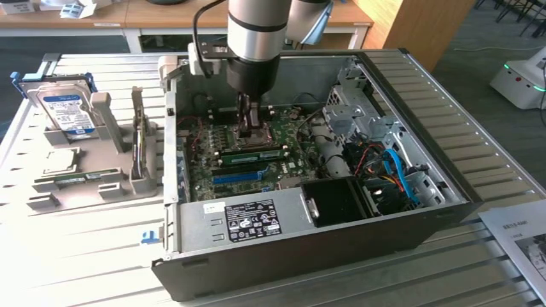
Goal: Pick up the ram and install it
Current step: 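Press down the ram until it locks into place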
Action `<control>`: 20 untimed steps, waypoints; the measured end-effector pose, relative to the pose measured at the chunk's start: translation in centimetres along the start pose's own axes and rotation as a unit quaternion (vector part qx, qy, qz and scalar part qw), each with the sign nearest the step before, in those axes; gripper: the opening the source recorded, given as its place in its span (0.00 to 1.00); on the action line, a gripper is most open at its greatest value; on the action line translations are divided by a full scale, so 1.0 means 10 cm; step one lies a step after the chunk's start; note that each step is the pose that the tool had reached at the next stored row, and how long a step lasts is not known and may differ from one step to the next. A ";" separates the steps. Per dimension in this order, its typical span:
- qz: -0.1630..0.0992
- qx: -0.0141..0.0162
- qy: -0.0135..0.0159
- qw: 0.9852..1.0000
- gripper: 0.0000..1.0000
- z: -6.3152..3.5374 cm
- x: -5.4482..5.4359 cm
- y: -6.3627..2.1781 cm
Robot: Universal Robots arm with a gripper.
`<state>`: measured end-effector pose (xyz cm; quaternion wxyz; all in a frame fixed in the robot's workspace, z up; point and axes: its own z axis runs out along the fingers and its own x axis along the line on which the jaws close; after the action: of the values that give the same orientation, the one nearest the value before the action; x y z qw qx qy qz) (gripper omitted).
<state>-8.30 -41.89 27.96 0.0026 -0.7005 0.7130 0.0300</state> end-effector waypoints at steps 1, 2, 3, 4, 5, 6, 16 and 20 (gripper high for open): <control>0.000 0.000 0.000 1.000 0.10 -0.018 0.00 0.001; 0.000 0.000 0.000 1.000 0.10 -0.036 0.00 0.001; 0.000 0.000 0.000 1.000 0.10 -0.053 0.00 0.002; 0.000 0.000 0.000 1.000 0.10 -0.070 0.00 0.003; 0.000 0.000 0.000 1.000 0.10 -0.087 0.00 0.004; 0.000 0.000 0.000 1.000 0.10 -0.104 0.00 0.004; 0.000 0.000 0.000 1.000 0.10 -0.285 -0.01 0.011; 0.000 0.000 0.000 1.000 0.10 -0.355 -0.02 0.014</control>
<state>-8.30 -41.89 31.52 0.0026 -0.7006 0.7130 0.0300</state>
